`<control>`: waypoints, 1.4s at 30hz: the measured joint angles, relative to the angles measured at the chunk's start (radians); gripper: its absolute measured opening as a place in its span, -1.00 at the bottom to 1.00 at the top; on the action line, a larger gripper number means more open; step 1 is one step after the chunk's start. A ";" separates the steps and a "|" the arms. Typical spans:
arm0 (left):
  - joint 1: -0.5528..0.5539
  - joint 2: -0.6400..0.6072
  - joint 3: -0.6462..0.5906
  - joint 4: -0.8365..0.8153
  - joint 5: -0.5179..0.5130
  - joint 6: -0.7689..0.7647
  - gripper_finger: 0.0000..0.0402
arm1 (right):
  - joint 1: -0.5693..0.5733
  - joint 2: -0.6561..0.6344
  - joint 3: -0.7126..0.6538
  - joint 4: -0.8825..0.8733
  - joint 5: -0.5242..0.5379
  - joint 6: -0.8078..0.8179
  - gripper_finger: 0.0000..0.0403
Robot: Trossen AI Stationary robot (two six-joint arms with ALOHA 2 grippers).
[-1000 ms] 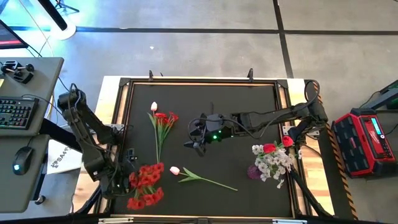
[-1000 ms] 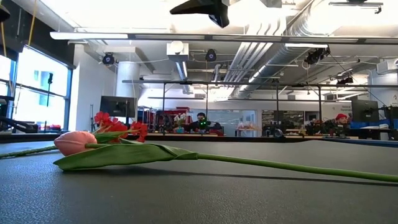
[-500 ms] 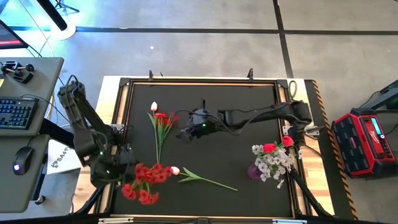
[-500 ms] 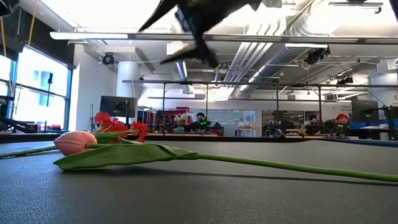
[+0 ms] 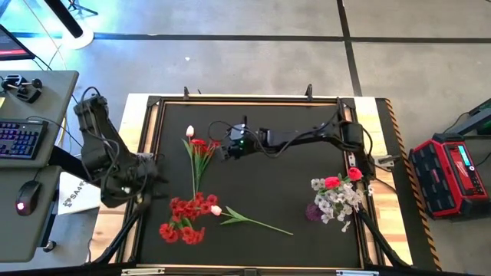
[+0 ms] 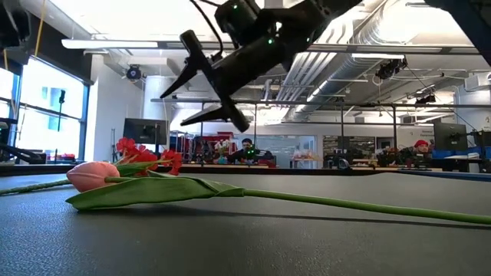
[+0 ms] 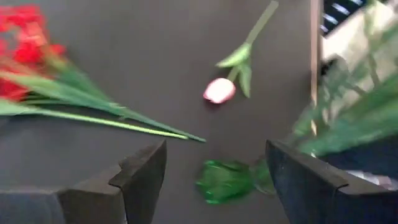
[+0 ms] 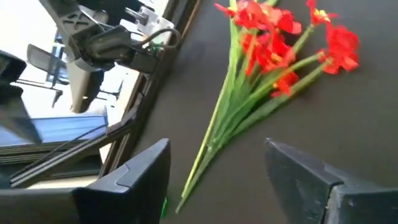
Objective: Sort flowers into vase by color
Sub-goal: Put the red flower into the green vase
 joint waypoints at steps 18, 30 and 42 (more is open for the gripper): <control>0.215 -0.031 0.000 -0.214 0.092 -0.211 0.30 | -0.022 0.352 0.466 -0.265 -0.055 -0.086 0.16; 0.287 -0.031 0.000 -0.229 0.110 -0.158 0.30 | -0.021 0.518 0.717 -0.473 -0.043 -0.043 0.03; 0.290 -0.031 0.000 -0.219 0.085 -0.183 0.30 | -0.024 0.523 0.717 -0.487 -0.038 -0.091 -0.88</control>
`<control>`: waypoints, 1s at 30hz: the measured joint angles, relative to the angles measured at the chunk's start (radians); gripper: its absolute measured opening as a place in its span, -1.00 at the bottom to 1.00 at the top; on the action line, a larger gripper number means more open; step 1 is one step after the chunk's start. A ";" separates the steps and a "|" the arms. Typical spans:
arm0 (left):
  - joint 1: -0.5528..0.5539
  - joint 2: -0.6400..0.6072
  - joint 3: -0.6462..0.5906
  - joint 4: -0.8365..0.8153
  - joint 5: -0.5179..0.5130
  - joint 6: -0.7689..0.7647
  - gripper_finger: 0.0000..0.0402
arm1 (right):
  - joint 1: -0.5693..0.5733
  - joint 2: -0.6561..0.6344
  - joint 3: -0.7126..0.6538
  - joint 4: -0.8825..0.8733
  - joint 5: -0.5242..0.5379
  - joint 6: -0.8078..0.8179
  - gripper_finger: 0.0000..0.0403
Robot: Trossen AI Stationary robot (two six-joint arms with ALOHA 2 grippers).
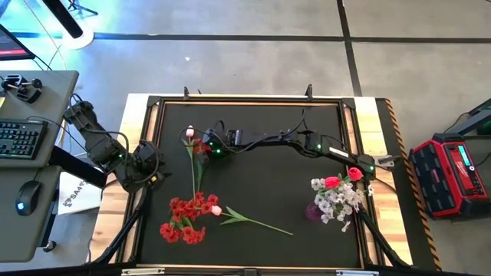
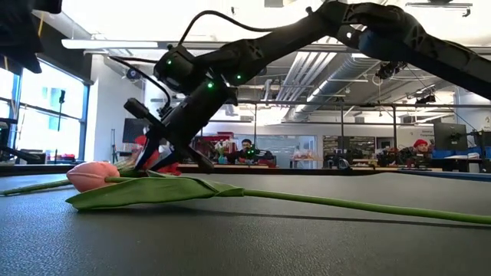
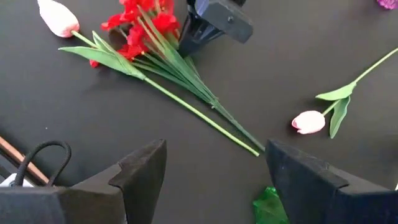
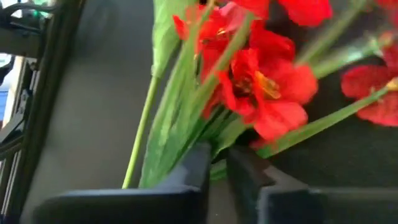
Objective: Sort flowers into vase by color
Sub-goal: Put the red flower into the green vase
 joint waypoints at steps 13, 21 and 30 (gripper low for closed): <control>0.000 0.000 0.000 0.070 -0.006 -0.030 0.30 | 0.031 -0.047 0.116 -0.021 0.070 -0.152 -1.00; 0.000 0.000 0.000 0.080 -0.056 -0.090 0.30 | 0.025 -0.203 0.113 -0.070 0.175 -0.276 -1.00; 0.000 -0.001 0.000 0.179 -0.333 -0.107 0.30 | 0.017 -0.356 0.113 -0.016 0.216 -0.382 -1.00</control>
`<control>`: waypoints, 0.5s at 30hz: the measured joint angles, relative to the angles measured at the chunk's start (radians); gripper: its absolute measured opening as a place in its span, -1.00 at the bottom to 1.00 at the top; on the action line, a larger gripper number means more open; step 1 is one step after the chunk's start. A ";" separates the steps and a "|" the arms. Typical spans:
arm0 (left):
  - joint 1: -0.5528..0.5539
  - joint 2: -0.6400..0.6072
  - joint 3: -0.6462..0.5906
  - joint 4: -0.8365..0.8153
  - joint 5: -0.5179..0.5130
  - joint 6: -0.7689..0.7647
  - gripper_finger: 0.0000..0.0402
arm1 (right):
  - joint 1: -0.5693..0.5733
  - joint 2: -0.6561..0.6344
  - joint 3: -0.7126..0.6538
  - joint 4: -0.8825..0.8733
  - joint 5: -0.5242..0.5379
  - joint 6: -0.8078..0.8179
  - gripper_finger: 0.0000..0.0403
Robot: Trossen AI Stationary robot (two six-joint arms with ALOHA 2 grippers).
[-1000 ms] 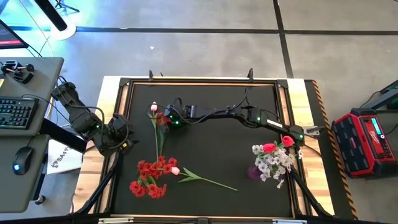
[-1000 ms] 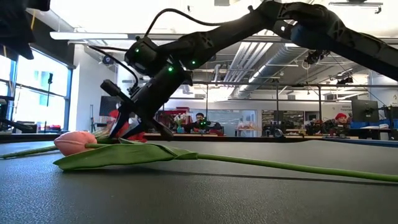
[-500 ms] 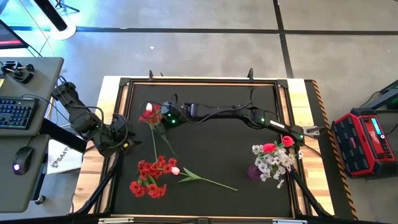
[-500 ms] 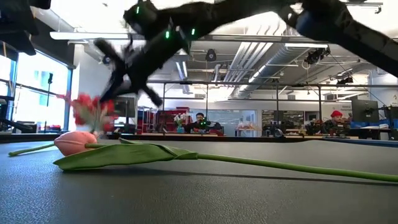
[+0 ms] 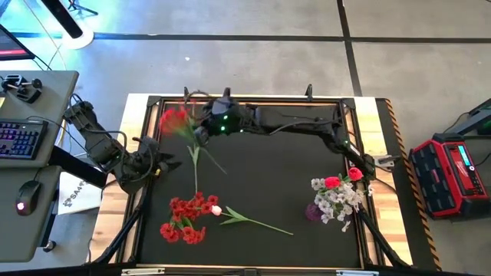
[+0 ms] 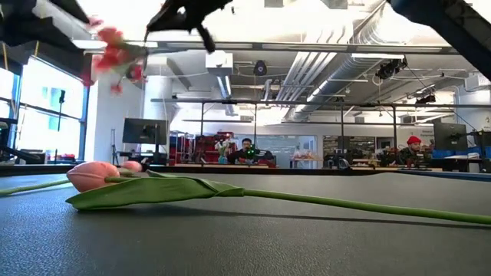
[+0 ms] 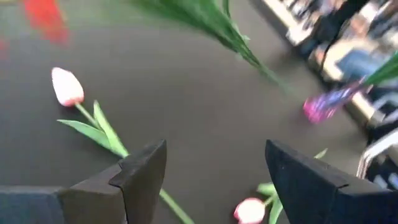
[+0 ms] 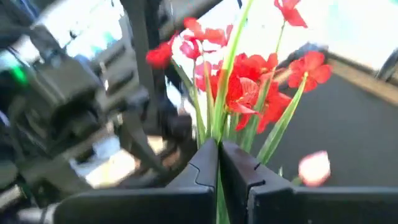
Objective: Sort flowers into vase by color
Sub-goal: Put the red flower into the green vase
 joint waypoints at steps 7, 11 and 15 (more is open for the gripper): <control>0.000 -0.004 0.000 0.110 -0.258 0.010 0.30 | -0.015 -0.078 0.002 0.083 -0.011 -0.078 -1.00; 0.008 -0.017 -0.001 0.254 -0.344 0.238 0.30 | -0.013 -0.076 0.000 0.113 -0.106 -0.122 -1.00; 0.050 -0.018 -0.001 0.433 -0.346 0.522 0.30 | -0.013 -0.067 0.000 0.146 -0.181 -0.163 -1.00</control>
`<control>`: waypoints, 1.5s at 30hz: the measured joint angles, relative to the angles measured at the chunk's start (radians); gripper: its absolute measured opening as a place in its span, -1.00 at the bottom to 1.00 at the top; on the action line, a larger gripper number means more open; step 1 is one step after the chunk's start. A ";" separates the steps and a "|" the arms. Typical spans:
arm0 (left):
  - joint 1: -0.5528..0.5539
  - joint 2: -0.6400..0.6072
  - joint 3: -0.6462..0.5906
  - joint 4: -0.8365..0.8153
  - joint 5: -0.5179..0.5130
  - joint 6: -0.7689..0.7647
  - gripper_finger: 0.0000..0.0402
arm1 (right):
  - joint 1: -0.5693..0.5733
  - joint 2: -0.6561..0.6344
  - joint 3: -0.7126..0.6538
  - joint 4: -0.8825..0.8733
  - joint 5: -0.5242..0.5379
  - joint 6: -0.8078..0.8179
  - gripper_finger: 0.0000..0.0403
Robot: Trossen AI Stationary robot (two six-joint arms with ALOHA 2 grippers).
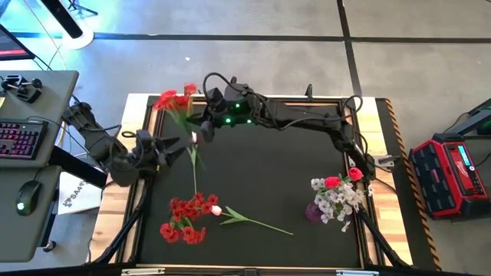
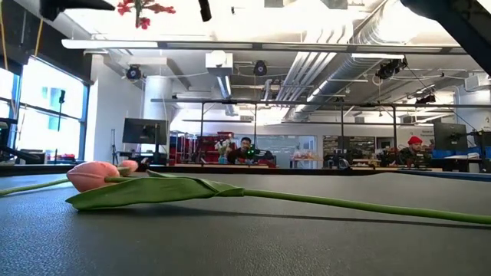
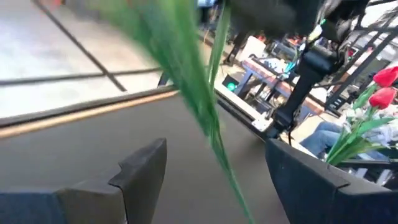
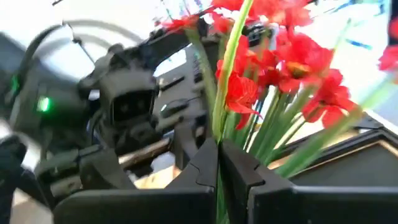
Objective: Sort flowers into vase by color
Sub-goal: Put the red flower into the green vase
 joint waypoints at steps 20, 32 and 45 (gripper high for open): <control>0.250 0.000 0.000 0.289 0.172 0.330 0.27 | 0.003 0.003 0.000 0.106 -0.186 -0.148 -1.00; 0.246 -0.054 0.000 0.363 0.319 0.574 -0.90 | -0.012 -0.025 0.000 -0.005 -0.216 -0.133 -0.66; 0.069 -0.189 0.001 0.208 0.833 0.663 -0.97 | 0.008 -0.180 0.000 -0.521 -0.062 -0.018 0.04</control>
